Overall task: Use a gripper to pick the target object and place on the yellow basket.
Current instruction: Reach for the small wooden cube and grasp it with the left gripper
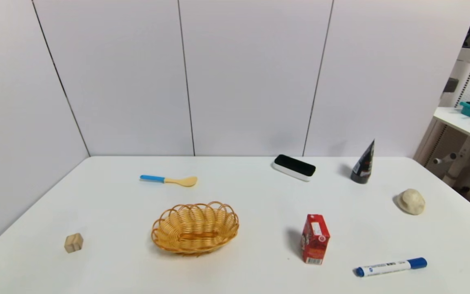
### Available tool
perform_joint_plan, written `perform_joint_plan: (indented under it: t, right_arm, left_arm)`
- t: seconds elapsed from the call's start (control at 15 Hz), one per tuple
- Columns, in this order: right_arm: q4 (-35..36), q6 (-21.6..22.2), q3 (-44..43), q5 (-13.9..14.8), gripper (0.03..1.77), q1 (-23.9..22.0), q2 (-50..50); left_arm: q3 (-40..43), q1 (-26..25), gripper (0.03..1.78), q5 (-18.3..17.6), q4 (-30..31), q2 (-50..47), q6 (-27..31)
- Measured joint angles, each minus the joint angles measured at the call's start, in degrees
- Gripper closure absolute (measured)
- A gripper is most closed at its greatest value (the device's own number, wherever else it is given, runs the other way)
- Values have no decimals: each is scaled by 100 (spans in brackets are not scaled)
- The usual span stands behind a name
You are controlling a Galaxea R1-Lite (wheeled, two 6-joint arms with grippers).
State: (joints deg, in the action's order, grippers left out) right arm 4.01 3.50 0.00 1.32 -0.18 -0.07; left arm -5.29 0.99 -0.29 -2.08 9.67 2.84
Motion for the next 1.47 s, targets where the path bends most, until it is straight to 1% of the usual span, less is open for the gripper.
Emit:
perform_joint_plan:
  t: [0.2, 0.33, 0.47, 0.6, 0.73, 0.87, 1.0, 1.13, 1.27, 1.47]
  right_arm:
    - [-2, -2, 0, 2, 10, 0, 0]
    - [0, 0, 0, 2, 10, 0, 0]
    - [-2, 0, 0, 0, 10, 0, 0]
    - [-5, 0, 0, 2, 10, 0, 0]
    - [0, 0, 0, 2, 10, 0, 0]
    - [-2, 0, 0, 0, 10, 0, 0]
    - [-2, 0, 0, 0, 10, 0, 0]
    - [-2, -2, 0, 2, 10, 0, 0]
    - [0, -2, 0, 0, 10, 0, 0]
    - [-2, 0, 0, 0, 10, 0, 0]
  left_arm:
    - [-1295, 389, 12, 56, -4, 1165, 107]
    - [-2236, 575, 12, 255, -9, 1987, 132]
    - [-3056, 647, 12, 489, -6, 2789, 138]
    - [-3830, 588, 12, 600, -9, 3567, 134]
    - [-4463, 367, 12, 629, -39, 4284, 132]
    - [-5019, 101, 12, 649, -254, 4943, 127]
    - [-5528, -112, 12, 655, -861, 5477, 110]
    - [-5940, -241, 12, 660, -1746, 5943, 106]
    - [-6136, -330, 12, 668, -2627, 6329, 82]
    - [-6199, -399, 12, 674, -3490, 6858, -37]
